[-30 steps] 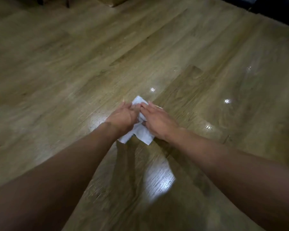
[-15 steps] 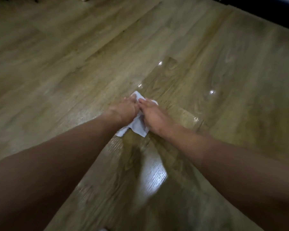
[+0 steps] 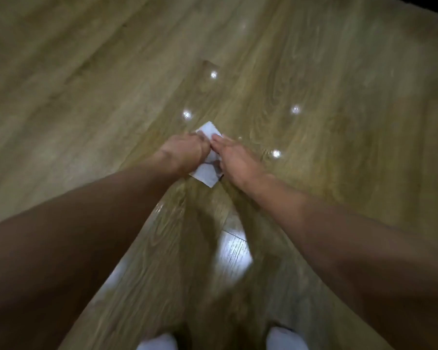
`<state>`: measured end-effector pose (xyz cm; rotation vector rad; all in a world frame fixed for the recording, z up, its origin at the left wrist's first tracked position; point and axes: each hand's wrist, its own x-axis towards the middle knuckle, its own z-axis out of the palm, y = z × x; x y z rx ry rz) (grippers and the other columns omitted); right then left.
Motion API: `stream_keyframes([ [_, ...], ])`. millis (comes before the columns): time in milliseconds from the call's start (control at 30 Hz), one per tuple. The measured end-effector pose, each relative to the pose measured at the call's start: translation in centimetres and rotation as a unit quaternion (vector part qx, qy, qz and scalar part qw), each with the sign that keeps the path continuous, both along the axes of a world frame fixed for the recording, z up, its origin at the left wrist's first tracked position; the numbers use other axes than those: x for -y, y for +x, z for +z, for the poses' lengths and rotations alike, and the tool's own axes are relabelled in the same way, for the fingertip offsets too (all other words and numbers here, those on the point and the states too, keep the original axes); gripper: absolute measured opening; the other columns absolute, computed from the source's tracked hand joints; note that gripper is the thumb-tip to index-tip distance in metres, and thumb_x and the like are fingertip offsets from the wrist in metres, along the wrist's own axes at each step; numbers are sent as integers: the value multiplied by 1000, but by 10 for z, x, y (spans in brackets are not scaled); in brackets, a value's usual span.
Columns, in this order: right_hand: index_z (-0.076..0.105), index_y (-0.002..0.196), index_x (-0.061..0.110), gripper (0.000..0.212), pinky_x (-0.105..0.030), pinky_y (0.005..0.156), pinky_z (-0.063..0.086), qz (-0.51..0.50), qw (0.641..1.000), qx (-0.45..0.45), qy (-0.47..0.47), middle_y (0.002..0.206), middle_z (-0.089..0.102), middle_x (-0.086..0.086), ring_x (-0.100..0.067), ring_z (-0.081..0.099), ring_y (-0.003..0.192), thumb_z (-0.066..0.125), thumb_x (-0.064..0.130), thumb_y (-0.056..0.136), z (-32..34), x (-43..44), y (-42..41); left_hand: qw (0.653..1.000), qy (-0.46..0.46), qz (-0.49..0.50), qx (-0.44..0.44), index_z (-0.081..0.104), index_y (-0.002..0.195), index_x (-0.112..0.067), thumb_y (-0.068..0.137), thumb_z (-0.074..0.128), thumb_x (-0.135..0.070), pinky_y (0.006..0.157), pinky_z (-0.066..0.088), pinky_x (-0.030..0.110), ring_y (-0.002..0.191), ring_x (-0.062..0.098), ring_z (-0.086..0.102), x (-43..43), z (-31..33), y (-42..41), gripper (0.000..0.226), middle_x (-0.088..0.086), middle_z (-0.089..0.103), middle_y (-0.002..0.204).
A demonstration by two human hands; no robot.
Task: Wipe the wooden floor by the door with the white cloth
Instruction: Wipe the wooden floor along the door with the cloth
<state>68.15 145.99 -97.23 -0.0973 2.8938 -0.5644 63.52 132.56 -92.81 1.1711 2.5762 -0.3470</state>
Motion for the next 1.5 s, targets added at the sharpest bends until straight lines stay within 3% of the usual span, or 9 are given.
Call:
stream_keyframes([
  [200,57,128,3,48,-37,106,38,-66,993,-99,-23,135,55,-15,-33,53,124,45,8,82,-22,-25,154,967,105,-233,5,52,122,9,85,34,-11,70,58,48,108,43,61,5,-52,74,45,30,61,118],
  [300,51,135,6,52,-37,108,38,-98,992,-80,-9,142,49,-12,-30,49,129,47,6,83,-22,-51,153,954,130,-271,-5,59,121,7,85,35,-12,81,55,36,111,35,62,-34,-43,69,48,28,60,122],
  [433,32,147,12,54,-35,117,20,-137,990,-14,3,156,28,-8,-24,29,142,47,6,95,-6,-90,87,988,61,-140,31,15,150,-7,99,38,-22,115,24,36,143,28,24,-94,-35,29,58,15,10,158],
  [767,50,135,5,56,-29,110,26,-157,984,-86,4,141,50,-13,-30,47,130,54,2,80,-16,-73,227,900,203,-353,155,37,140,-1,80,52,-31,105,39,48,131,35,45,-64,-62,92,68,23,44,142],
  [1000,46,139,6,46,-29,115,18,-244,967,-68,-26,148,40,-13,-29,34,140,45,-1,93,-20,-157,138,970,149,-152,115,22,151,-17,96,42,-15,115,24,43,142,31,26,-170,-40,55,58,8,21,157],
  [1133,46,139,7,55,-35,116,26,-261,961,-89,-23,148,40,-11,-28,33,140,47,-8,86,-18,-149,219,954,97,-275,71,12,152,-11,99,32,-14,114,28,39,145,28,17,-171,-38,108,57,12,9,159],
  [1233,50,136,7,55,-31,113,30,-262,961,-84,-19,145,44,-7,-25,40,136,49,-5,83,-18,-162,300,901,160,-393,92,46,139,-6,89,28,-10,101,43,30,131,27,47,-171,-37,162,54,16,46,143],
  [1367,37,145,18,55,-32,116,24,-338,941,-15,0,152,35,-3,-24,33,141,43,10,92,-2,-198,286,936,73,-325,111,3,153,-16,102,23,-15,115,19,32,146,27,16,-230,-32,165,54,5,6,160],
  [1500,14,149,39,69,-57,109,22,-378,924,46,36,158,21,-5,-27,18,144,33,44,83,12,-186,217,955,89,-224,174,42,138,-18,95,46,-38,98,43,40,120,31,52,-255,-30,129,47,6,44,138],
])
